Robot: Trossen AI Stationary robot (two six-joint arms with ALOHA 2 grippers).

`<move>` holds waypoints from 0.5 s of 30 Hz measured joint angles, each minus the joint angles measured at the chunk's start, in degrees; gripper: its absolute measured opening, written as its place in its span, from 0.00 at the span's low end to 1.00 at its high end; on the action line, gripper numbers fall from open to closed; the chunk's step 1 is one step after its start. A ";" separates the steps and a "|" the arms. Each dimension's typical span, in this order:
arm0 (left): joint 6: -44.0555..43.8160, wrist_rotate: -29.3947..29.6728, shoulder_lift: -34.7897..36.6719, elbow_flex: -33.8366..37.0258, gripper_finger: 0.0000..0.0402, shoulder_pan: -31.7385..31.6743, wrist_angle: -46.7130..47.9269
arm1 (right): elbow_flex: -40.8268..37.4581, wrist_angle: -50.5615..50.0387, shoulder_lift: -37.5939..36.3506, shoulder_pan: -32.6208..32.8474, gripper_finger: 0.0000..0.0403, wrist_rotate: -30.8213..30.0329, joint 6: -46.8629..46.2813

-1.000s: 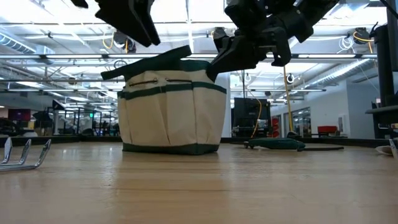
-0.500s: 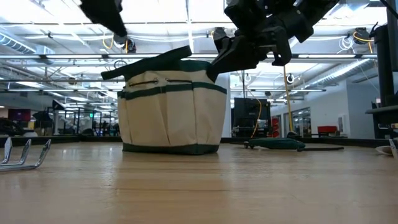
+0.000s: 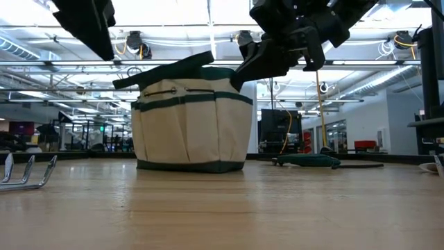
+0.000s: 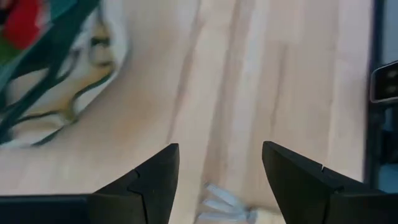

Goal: Pick & Place Garden tools in Gardening bag
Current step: Put the green shear scissors into the gardening bag

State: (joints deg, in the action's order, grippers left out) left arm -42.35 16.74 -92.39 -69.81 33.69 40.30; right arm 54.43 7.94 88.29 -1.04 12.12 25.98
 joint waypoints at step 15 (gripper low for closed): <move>0.14 -1.26 -3.75 0.03 0.59 0.69 0.10 | 0.02 0.40 -0.02 0.02 0.26 0.00 -3.52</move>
State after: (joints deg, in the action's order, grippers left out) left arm -42.22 15.49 -96.14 -69.78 34.38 40.40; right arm 54.46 8.34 88.27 -1.02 12.12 22.46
